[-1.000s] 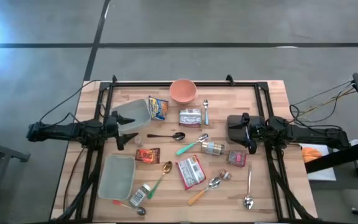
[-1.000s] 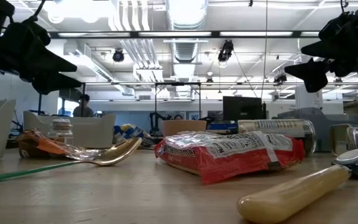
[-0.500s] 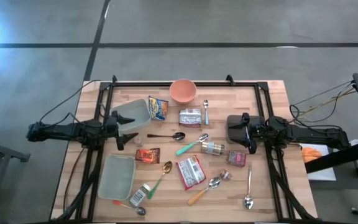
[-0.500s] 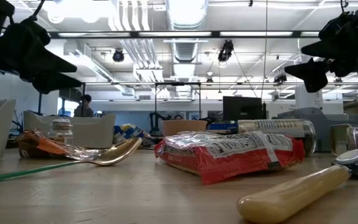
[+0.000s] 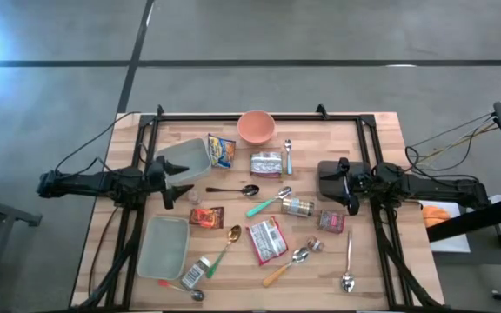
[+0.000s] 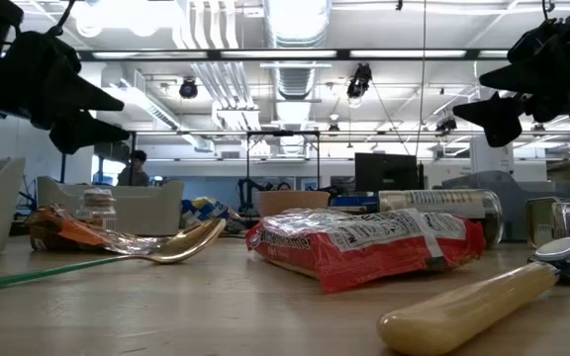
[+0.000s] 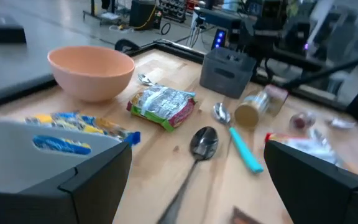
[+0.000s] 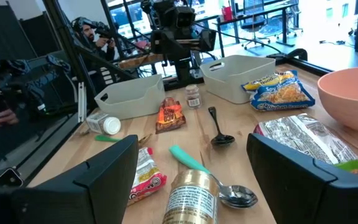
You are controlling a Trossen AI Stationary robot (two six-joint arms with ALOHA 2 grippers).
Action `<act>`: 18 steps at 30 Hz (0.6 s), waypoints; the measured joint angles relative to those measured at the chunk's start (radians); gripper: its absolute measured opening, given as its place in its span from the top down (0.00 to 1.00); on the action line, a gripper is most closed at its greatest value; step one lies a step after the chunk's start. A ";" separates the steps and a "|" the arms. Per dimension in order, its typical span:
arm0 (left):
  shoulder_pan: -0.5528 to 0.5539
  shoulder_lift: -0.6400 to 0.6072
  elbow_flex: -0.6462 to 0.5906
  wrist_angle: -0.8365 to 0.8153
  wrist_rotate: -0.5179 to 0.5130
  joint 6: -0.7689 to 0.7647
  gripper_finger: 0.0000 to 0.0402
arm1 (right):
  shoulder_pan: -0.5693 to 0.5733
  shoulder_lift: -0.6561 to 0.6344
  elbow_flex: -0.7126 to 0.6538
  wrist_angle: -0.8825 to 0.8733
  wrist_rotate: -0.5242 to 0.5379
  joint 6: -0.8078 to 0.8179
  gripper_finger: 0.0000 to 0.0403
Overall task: Pick & Place Food Item
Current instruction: Put the left brown seasoning bottle into the top gray bin
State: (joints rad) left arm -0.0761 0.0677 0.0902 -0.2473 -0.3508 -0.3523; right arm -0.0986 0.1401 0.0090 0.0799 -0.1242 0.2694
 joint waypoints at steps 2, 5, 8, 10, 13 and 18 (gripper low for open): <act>0.000 0.000 0.000 0.002 0.000 -0.045 0.08 | 0.000 0.000 0.000 0.005 0.024 0.000 0.26; 0.000 0.000 0.000 0.005 0.000 -0.072 0.08 | 0.000 0.000 0.000 0.006 0.059 -0.013 0.26; 0.000 0.000 -0.001 0.014 -0.003 -0.072 0.08 | 0.000 0.000 0.000 0.005 0.088 -0.141 0.26; 0.000 0.000 -0.002 0.018 -0.005 -0.072 0.08 | 0.000 0.000 0.000 0.005 0.091 -0.229 0.26; 0.000 0.000 -0.002 0.019 0.002 -0.076 0.08 | 0.000 0.000 0.000 0.006 0.124 -0.309 0.26; -0.001 0.000 -0.002 0.030 0.110 -0.073 0.08 | -0.001 0.001 0.000 0.006 0.202 -0.330 0.26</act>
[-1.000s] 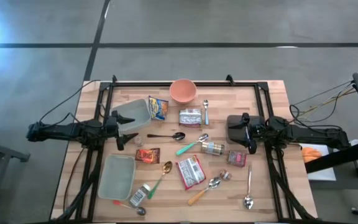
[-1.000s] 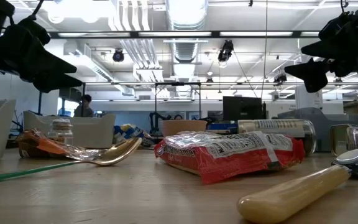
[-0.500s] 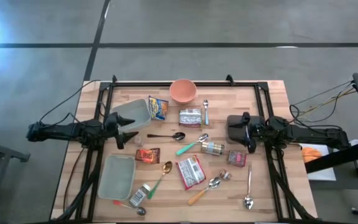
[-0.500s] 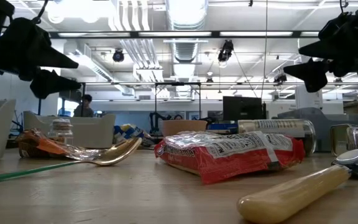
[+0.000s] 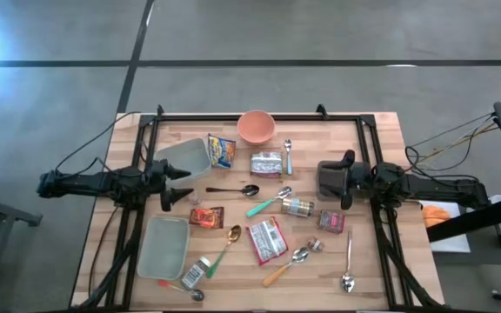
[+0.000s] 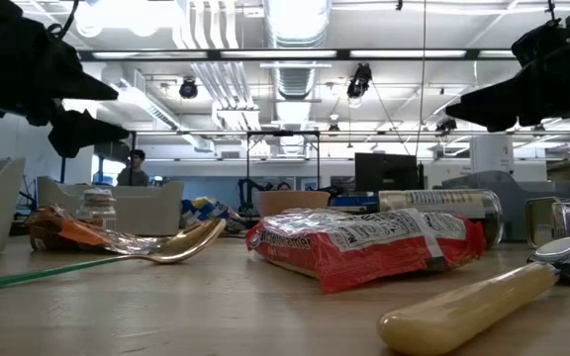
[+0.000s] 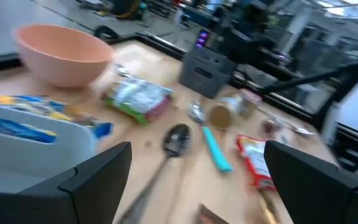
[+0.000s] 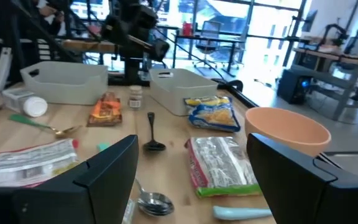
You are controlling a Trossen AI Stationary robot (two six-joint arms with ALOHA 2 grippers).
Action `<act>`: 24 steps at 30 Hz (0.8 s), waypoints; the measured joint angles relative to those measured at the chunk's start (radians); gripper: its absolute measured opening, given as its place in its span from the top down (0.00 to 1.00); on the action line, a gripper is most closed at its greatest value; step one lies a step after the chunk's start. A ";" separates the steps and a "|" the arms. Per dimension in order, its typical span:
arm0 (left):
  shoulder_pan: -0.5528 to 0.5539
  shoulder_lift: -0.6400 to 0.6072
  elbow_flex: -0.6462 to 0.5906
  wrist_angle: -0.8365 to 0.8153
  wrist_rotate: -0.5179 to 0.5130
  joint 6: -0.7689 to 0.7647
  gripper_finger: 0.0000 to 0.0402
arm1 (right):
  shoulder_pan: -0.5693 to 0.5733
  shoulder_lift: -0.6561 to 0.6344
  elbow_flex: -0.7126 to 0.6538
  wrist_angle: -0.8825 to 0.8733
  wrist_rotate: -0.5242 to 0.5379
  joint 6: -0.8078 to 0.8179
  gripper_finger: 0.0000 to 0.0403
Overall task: Pick & Place Food Item
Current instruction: Put the left brown seasoning bottle into the top gray bin
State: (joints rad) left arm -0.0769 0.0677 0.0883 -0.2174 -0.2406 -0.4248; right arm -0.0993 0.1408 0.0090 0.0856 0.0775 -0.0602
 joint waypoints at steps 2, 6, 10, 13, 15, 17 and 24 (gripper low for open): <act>0.000 0.000 0.000 0.026 0.046 0.015 0.08 | 0.000 -0.001 0.000 0.000 0.006 -0.003 0.26; 0.000 0.000 0.004 0.085 0.141 0.028 0.08 | 0.000 -0.001 0.000 0.000 0.005 0.004 0.26; 0.000 0.037 0.051 0.073 0.188 0.017 0.08 | 0.000 -0.001 0.000 0.002 0.004 0.057 0.26; 0.000 0.116 0.110 -0.012 0.192 0.007 0.08 | 0.000 -0.001 0.000 0.042 0.004 0.182 0.26; 0.000 0.190 0.156 -0.063 0.191 0.000 0.08 | 0.000 0.001 0.000 0.088 0.004 0.252 0.26; 0.000 0.278 0.202 -0.100 0.190 0.000 0.08 | 0.001 0.001 0.000 0.135 0.000 0.338 0.26; 0.000 0.595 0.367 -0.223 0.193 0.126 0.08 | 0.001 -0.001 0.000 0.281 -0.002 0.406 0.26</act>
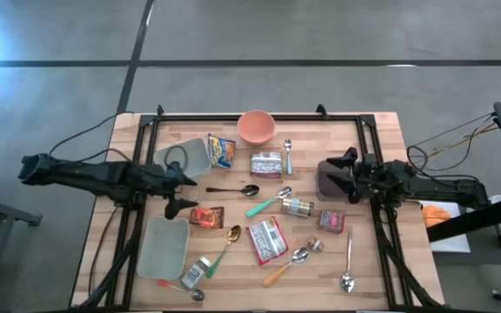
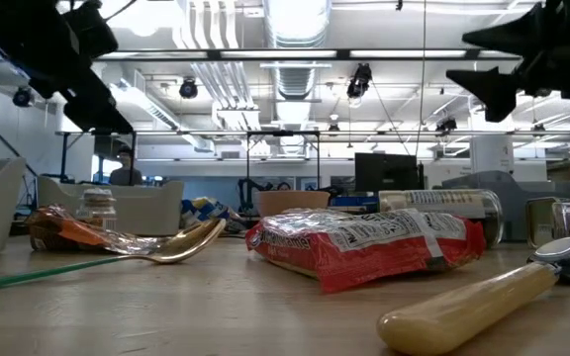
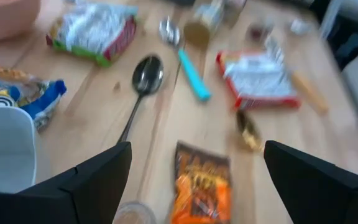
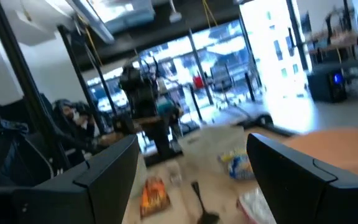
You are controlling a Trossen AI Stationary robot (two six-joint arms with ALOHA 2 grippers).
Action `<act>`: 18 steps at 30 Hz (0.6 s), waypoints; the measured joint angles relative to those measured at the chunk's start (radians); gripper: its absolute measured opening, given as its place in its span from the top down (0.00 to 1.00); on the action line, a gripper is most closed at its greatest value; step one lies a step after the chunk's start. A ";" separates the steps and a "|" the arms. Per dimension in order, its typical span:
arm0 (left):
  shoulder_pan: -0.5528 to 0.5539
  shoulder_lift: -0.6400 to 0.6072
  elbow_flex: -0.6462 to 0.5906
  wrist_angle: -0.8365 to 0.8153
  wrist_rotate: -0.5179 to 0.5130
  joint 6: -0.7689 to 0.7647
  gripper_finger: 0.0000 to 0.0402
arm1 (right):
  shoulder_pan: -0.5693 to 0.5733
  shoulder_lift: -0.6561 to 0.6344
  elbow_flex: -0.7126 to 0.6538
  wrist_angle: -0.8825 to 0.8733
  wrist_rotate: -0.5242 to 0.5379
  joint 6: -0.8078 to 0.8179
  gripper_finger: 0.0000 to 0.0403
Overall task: Pick & Place Food Item
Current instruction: Put the left brown seasoning bottle into the top gray bin
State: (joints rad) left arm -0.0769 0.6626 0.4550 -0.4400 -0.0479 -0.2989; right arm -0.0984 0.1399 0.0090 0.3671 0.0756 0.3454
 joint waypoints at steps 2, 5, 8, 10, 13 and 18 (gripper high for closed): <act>0.000 0.068 0.038 -0.033 0.000 0.021 0.08 | 0.000 -0.001 0.000 0.020 -0.011 -0.001 0.26; 0.000 0.161 0.082 -0.092 0.000 0.031 0.08 | 0.000 -0.001 0.000 0.019 -0.077 0.027 0.26; 0.000 0.238 0.117 -0.159 0.000 0.025 0.08 | 0.000 -0.001 0.000 0.046 -0.131 -0.006 0.26; 0.000 0.275 0.135 -0.185 -0.001 0.003 0.08 | 0.000 -0.002 0.000 0.089 -0.135 -0.041 0.26; 0.000 0.322 0.166 -0.237 -0.003 -0.053 0.08 | 0.000 -0.002 0.002 0.127 -0.136 -0.086 0.26; 0.000 0.376 0.228 -0.333 -0.003 -0.119 0.08 | 0.000 -0.001 0.004 0.124 -0.128 -0.156 0.26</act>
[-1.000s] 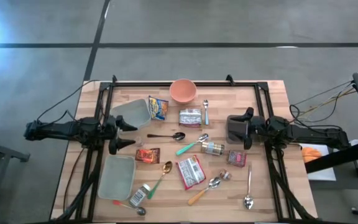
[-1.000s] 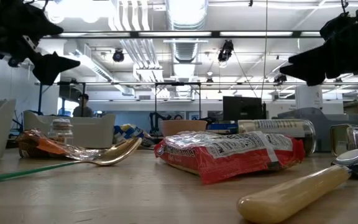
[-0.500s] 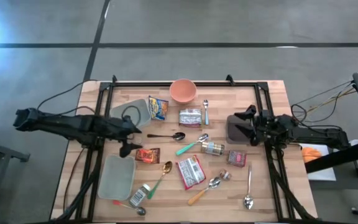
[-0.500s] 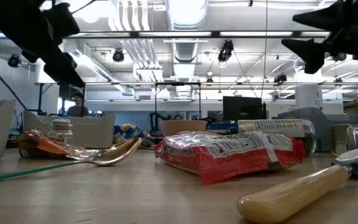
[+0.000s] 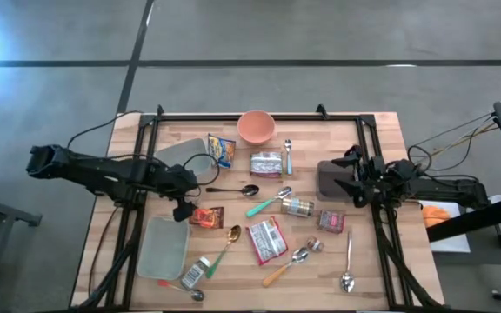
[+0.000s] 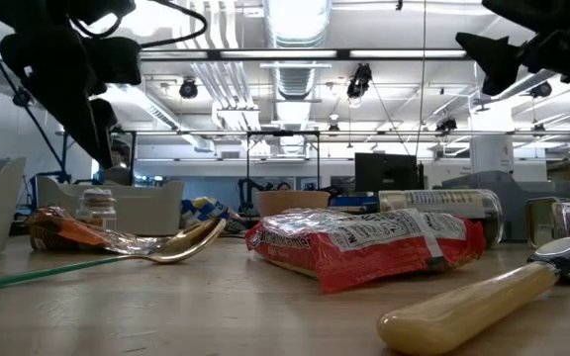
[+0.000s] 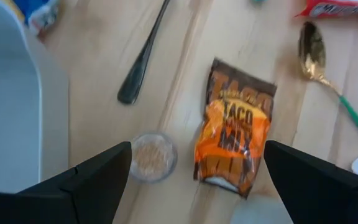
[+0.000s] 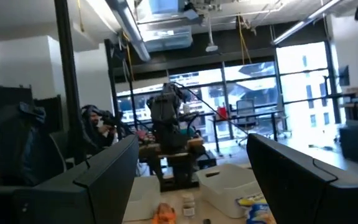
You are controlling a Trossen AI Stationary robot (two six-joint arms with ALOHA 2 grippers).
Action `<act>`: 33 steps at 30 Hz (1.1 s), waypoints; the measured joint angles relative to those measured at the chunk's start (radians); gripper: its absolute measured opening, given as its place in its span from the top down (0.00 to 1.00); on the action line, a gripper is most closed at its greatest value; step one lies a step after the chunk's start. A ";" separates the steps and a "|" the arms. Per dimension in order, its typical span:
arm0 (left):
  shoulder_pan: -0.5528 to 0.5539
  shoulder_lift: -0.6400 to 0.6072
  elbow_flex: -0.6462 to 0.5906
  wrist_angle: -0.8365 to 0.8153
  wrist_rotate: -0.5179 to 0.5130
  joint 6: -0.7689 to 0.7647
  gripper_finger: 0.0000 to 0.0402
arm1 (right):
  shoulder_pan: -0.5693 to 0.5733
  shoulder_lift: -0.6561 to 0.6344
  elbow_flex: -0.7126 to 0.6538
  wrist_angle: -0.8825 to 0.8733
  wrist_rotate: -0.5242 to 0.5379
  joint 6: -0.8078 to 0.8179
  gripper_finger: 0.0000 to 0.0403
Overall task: Pick & Place Food Item
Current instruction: Put the left brown seasoning bottle into the top gray bin
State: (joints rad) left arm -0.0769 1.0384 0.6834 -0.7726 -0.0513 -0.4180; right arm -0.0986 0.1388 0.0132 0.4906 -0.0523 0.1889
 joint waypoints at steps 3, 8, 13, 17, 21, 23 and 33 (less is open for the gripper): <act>0.000 0.029 0.037 -0.043 -0.002 -0.038 0.08 | 0.000 0.000 0.001 -0.023 0.008 -0.009 0.26; 0.000 0.096 0.072 -0.080 -0.019 -0.120 0.08 | 0.000 0.003 0.001 -0.086 0.066 -0.006 0.26; 0.000 0.184 0.077 -0.127 -0.037 -0.213 0.08 | 0.000 0.017 0.001 -0.094 0.083 0.025 0.26; 0.000 0.244 0.077 -0.141 -0.073 -0.239 0.08 | -0.001 0.028 0.002 -0.093 0.083 0.040 0.26; 0.000 0.270 0.077 -0.139 -0.094 -0.242 0.08 | 0.000 0.029 0.002 -0.093 0.082 0.055 0.26; 0.000 0.275 0.077 -0.136 -0.101 -0.238 0.08 | 0.000 0.029 0.002 -0.093 0.082 0.079 0.26; 0.001 0.292 0.076 -0.126 -0.144 -0.181 0.08 | 0.000 0.044 0.002 -0.094 0.081 0.129 0.26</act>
State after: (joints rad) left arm -0.0757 1.3303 0.7591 -0.8982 -0.1955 -0.5994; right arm -0.0982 0.1829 0.0147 0.3969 0.0284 0.3177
